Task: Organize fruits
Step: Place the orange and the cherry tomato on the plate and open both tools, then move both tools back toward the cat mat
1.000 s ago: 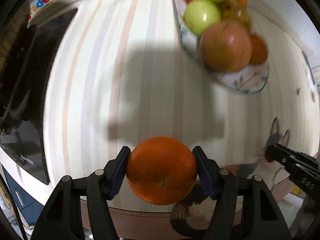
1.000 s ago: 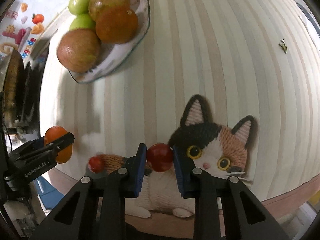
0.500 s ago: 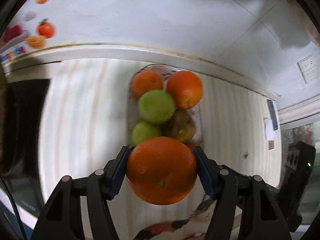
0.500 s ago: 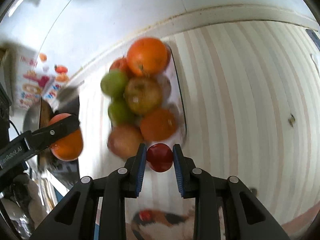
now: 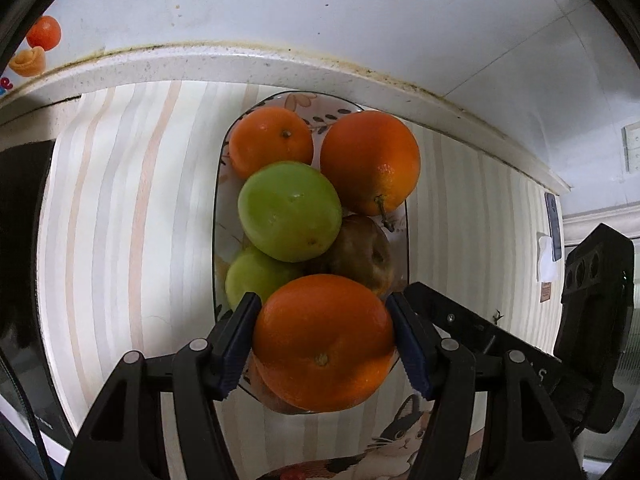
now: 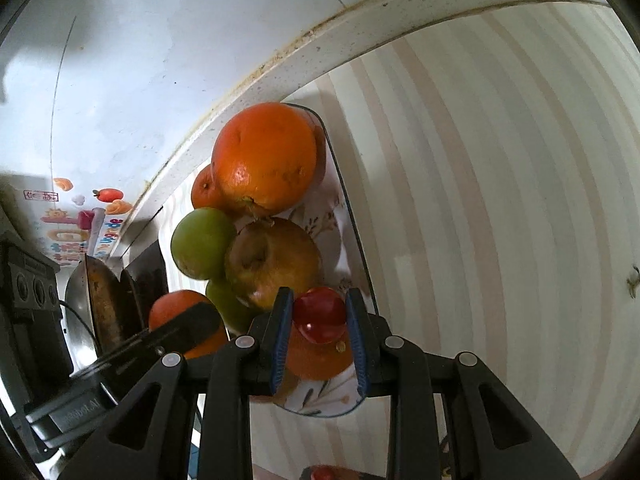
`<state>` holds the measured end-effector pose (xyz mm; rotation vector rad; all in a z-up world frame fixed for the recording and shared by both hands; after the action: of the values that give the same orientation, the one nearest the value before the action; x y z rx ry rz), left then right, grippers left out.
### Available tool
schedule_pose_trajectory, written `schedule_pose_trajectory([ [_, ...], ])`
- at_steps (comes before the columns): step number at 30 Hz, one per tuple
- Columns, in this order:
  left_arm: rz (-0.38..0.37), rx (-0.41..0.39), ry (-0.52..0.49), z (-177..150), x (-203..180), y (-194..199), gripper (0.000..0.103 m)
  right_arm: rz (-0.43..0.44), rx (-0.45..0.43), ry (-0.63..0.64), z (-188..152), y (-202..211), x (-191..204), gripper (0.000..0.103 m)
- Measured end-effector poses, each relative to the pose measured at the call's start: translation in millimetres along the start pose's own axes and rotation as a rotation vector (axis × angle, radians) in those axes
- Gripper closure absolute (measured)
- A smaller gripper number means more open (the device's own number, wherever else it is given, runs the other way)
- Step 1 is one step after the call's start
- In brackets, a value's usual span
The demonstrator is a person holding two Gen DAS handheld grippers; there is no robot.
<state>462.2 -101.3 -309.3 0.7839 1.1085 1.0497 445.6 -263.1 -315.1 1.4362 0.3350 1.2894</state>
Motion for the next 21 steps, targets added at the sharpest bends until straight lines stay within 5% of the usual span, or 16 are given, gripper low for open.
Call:
schedule_pose_trajectory([
  [2, -0.006, 0.005, 0.012, 0.5, -0.3, 0.1, 0.040, -0.009, -0.002, -0.020, 2.9, -3.2, -1.5, 0.071],
  [4, -0.027, 0.002, 0.016, 1.8, -1.3, 2.3, 0.032, -0.013, 0.003, -0.027, 4.8, -4.9, -2.5, 0.046],
  [6, -0.044, -0.006, 0.013, 5.4, -3.2, 5.7, 0.019, -0.015, 0.001, -0.032, 6.8, -4.6, -4.5, 0.035],
  [12, -0.028, -0.039, 0.017, 11.2, 2.9, 19.9, 0.018, -0.059, 0.002, -0.010, 6.9, -1.8, -7.8, 0.033],
  [15, 0.031, -0.114, 0.003, 10.8, 15.8, 46.1, 0.018, -0.127, -0.036, 0.076, 4.6, 16.3, -0.4, 0.010],
  [21, 0.176, -0.201, -0.048, -14.2, 39.9, 90.2, 0.018, -0.254, -0.139, 0.267, -18.0, 67.1, 23.5, 0.005],
])
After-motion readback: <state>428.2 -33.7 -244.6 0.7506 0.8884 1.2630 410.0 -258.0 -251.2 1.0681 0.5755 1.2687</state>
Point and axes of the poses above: each gripper's, at about its wrist camera, not at the fingertips, and y roughly against the way its jaws point, x to its left, z to its top, the point moved 6 cm from there along -y, roughly the way its jaws point, and after that the axes turned 13 degrees about -x, right-handed, at the moved point
